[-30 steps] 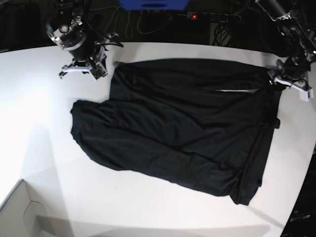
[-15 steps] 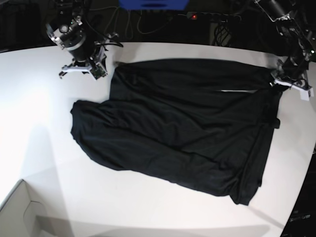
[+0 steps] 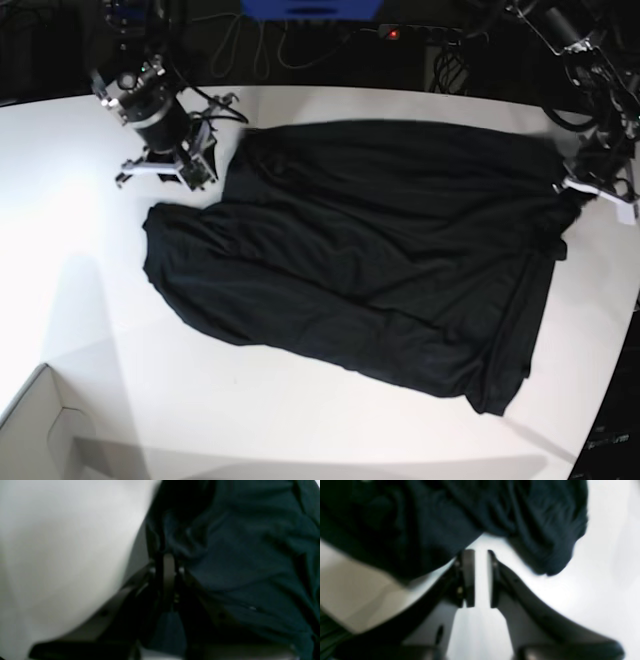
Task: Layout the t-shirt on the table in an organized manner, then fold the t-shirt properly
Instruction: 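Grasp the shirt's edge corners with the right and left grippers, then drag the grasped corner with the right gripper away from the left gripper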
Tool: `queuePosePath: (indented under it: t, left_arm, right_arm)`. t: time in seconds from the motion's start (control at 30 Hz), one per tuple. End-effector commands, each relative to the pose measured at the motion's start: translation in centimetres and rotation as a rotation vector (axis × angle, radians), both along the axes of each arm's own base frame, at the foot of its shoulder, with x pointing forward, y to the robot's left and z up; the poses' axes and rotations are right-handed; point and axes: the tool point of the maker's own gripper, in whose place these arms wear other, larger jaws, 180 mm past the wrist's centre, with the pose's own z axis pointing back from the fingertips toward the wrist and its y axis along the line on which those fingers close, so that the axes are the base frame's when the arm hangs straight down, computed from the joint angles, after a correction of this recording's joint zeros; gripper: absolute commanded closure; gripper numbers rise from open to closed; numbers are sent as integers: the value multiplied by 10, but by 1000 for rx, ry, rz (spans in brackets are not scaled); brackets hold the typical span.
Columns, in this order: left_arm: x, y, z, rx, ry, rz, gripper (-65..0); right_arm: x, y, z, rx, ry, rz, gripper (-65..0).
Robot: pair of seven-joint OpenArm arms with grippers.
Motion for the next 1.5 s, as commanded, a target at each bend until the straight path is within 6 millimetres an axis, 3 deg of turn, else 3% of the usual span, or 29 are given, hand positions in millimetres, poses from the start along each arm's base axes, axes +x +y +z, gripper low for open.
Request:
queuePosePath:
  t: [0.0,0.1,0.27,0.53,0.93,1.13,1.3,1.47]
  left_arm:
    - [13,6,26,44,-80,-7,-1]
    - [17,6,43,81,-117,-16,-1]
    - [20,6,54,103,-141,-22,-1]
    - [22,6,56,103,-147,-22,-1]
    - [24,8,59,111,-156,-20,-1]
    - [24,9,59,113,-157,-20,-1]
    - [24,9,59,113,-157,-20,-1]
    - [24,8,59,110,-157,-20,-1]
  right_arm:
    - [6,3,10,22,-43,2,-147]
    - [16,3,10,28,-51,-1,-217]
    - [26,3,-15,44,2,-8,-298]
    - [44,0,-41,61,56,-18,-306]
    - [77,-13,-29,31,7,-18,-305]
    - [80,-32,-31,-14,16,-20,-305]
    - [79,-69,-42,-52,51,-80,-306]
    - [97,-92,-35,-38,31,-152,-309]
